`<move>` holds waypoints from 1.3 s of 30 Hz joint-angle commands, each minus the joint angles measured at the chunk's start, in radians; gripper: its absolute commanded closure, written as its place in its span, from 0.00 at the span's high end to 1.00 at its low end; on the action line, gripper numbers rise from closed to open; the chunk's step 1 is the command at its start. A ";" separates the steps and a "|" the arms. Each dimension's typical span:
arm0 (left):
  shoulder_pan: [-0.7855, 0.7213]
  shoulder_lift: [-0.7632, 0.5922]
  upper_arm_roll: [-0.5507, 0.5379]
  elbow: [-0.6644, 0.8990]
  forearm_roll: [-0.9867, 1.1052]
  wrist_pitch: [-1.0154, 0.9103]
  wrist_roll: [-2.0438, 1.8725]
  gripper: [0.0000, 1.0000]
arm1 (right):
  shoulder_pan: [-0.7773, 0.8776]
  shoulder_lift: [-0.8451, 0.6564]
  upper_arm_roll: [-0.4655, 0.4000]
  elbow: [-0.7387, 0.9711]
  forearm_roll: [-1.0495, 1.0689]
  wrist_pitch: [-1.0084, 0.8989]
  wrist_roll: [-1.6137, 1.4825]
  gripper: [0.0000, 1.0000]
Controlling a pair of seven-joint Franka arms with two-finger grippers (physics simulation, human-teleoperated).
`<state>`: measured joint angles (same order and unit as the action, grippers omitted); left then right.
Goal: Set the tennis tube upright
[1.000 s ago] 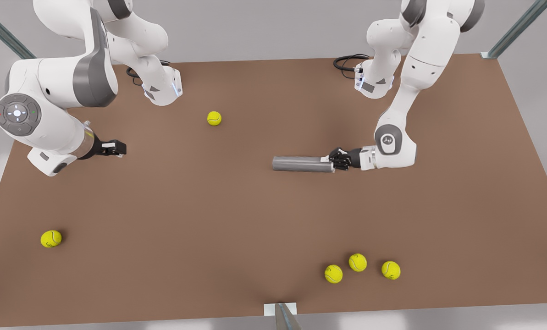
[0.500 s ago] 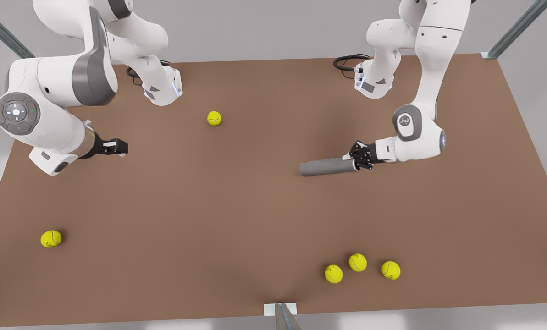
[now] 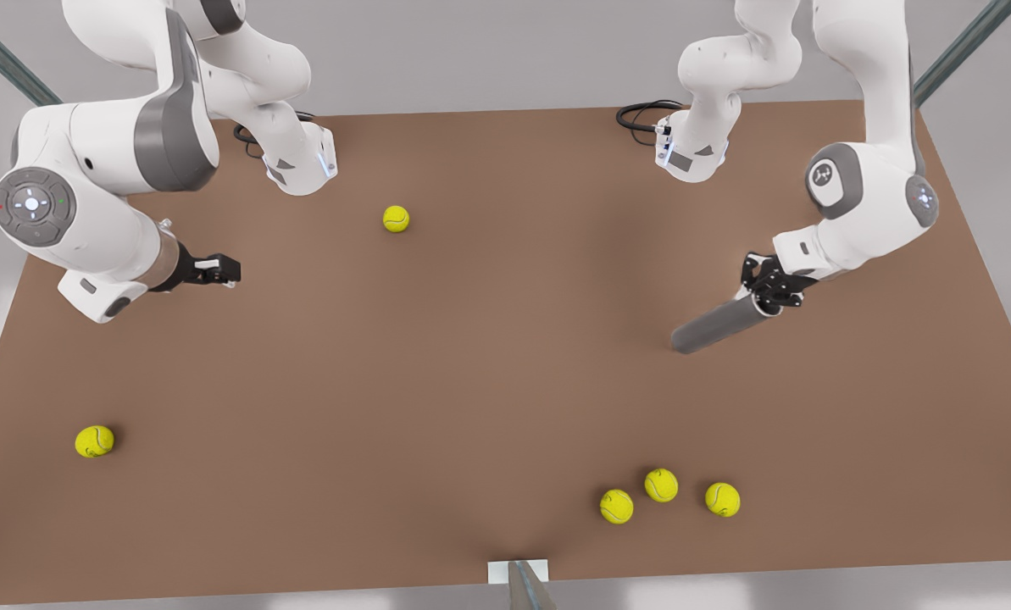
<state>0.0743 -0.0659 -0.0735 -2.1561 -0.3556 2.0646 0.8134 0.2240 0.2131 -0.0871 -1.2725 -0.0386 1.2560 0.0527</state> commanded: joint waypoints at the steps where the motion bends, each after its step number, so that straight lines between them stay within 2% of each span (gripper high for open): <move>1: -0.013 0.001 0.003 0.013 0.177 -0.014 -0.376 0.21 | 0.000 -0.001 0.000 0.001 0.003 -0.001 -0.002 1.00; 3: -0.013 0.005 0.006 0.035 0.250 -0.015 -0.439 0.21 | 0.020 0.000 0.001 0.001 0.005 -0.001 0.004 1.00; 13: -0.014 0.190 0.012 0.094 0.314 -0.006 -0.537 0.21 | 0.057 0.000 0.004 0.001 0.002 0.002 0.010 1.00; 21: -0.014 0.184 0.020 0.137 0.351 -0.057 -0.537 0.21 | 0.055 0.000 0.004 0.001 0.000 0.002 0.010 1.00; 25: -0.014 0.186 0.020 0.139 0.351 -0.061 -0.537 0.44 | 0.055 0.000 0.004 0.001 0.000 0.002 0.007 1.00; 27: -0.014 0.186 0.020 0.139 0.351 -0.061 -0.539 0.74 | 0.055 0.000 0.004 0.001 0.000 0.002 0.006 1.00; 28: -0.014 0.186 0.020 0.139 0.350 -0.061 -0.539 0.83 | 0.055 0.000 0.004 0.001 -0.001 0.002 0.006 1.00; 33: -0.014 0.184 0.021 0.140 0.350 -0.063 -0.539 0.86 | 0.041 0.000 0.003 0.001 -0.009 0.003 0.001 1.00; 35: -0.014 0.184 0.021 0.143 0.350 -0.063 -0.539 0.99 | 0.044 0.000 0.003 0.001 -0.009 0.005 0.001 1.00; 39: -0.014 0.184 0.021 0.157 0.351 -0.069 -0.537 1.00 | 0.040 0.012 0.003 0.001 -0.010 0.008 0.001 1.00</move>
<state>0.0578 0.1189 -0.0491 -2.0021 -0.0072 2.0024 0.3439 0.2648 0.2224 -0.0840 -1.2721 -0.0479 1.2613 0.0567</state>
